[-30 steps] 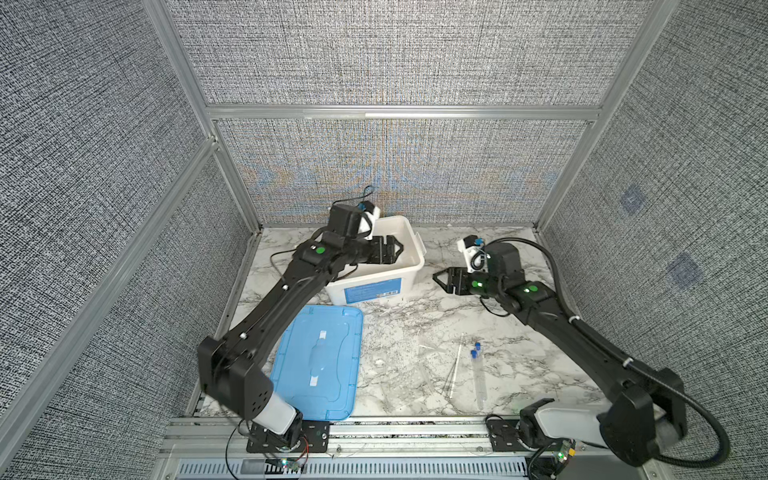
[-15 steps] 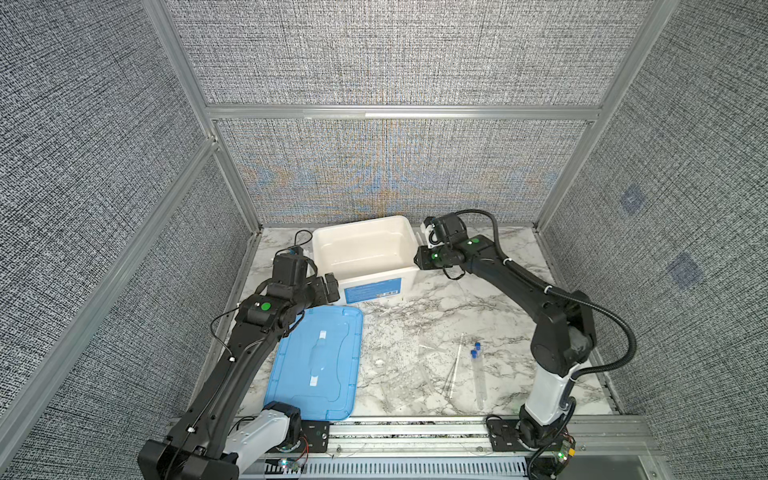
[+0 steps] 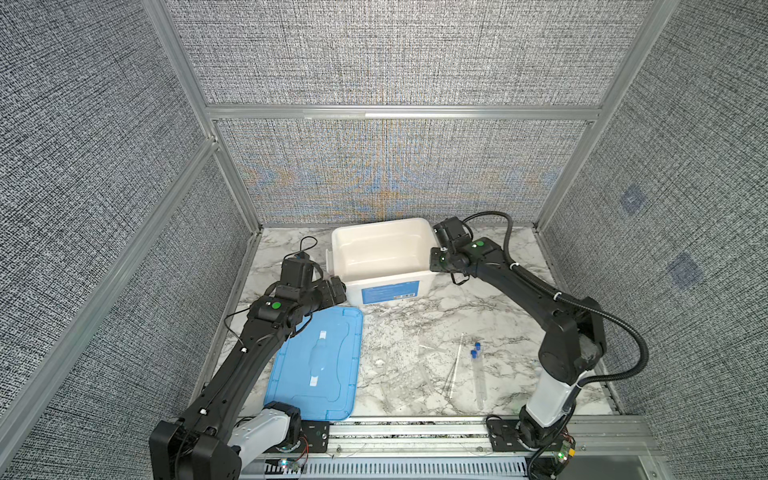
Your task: Organize the chemistry lab equipment
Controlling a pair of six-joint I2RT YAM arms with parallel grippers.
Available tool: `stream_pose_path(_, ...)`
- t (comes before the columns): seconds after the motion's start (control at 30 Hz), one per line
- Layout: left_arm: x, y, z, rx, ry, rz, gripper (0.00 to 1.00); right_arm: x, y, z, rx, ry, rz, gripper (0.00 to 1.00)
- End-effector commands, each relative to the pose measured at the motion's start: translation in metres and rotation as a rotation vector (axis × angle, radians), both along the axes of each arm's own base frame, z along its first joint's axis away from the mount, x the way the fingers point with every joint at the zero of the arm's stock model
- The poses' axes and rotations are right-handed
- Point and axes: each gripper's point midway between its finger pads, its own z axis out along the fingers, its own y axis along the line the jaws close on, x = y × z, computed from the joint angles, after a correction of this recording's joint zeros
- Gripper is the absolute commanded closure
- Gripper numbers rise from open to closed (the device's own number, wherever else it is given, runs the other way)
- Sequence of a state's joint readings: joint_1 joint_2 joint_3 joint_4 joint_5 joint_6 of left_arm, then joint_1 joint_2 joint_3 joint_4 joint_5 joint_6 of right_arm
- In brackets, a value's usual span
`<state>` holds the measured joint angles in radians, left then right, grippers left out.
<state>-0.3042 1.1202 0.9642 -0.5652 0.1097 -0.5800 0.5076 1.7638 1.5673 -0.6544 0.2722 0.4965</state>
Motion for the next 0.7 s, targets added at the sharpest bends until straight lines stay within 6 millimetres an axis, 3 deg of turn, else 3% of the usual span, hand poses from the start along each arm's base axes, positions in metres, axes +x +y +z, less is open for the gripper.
stream_pose_path(0.0,0.01,-0.016,0.008,-0.081,-0.034,-0.039,0.01,0.0,-0.03,0.007,-0.014,-0.056,-0.145,0.94)
stream_pose_path(0.17,0.015,-0.025,0.004,-0.112,-0.017,-0.06,0.01,-0.012,-0.061,0.005,-0.001,-0.059,-0.224,0.94)
stream_pose_path(0.3,0.019,-0.03,0.001,-0.135,-0.007,-0.072,0.01,-0.021,-0.074,0.002,0.009,-0.065,-0.236,0.92)
stream_pose_path(0.47,0.02,-0.034,-0.001,-0.147,0.004,-0.086,0.01,-0.027,-0.08,0.011,0.072,-0.072,-0.195,0.7)
stream_pose_path(0.67,0.015,-0.032,-0.007,-0.124,0.019,-0.099,0.01,-0.056,-0.098,0.035,0.072,-0.066,-0.109,0.55)
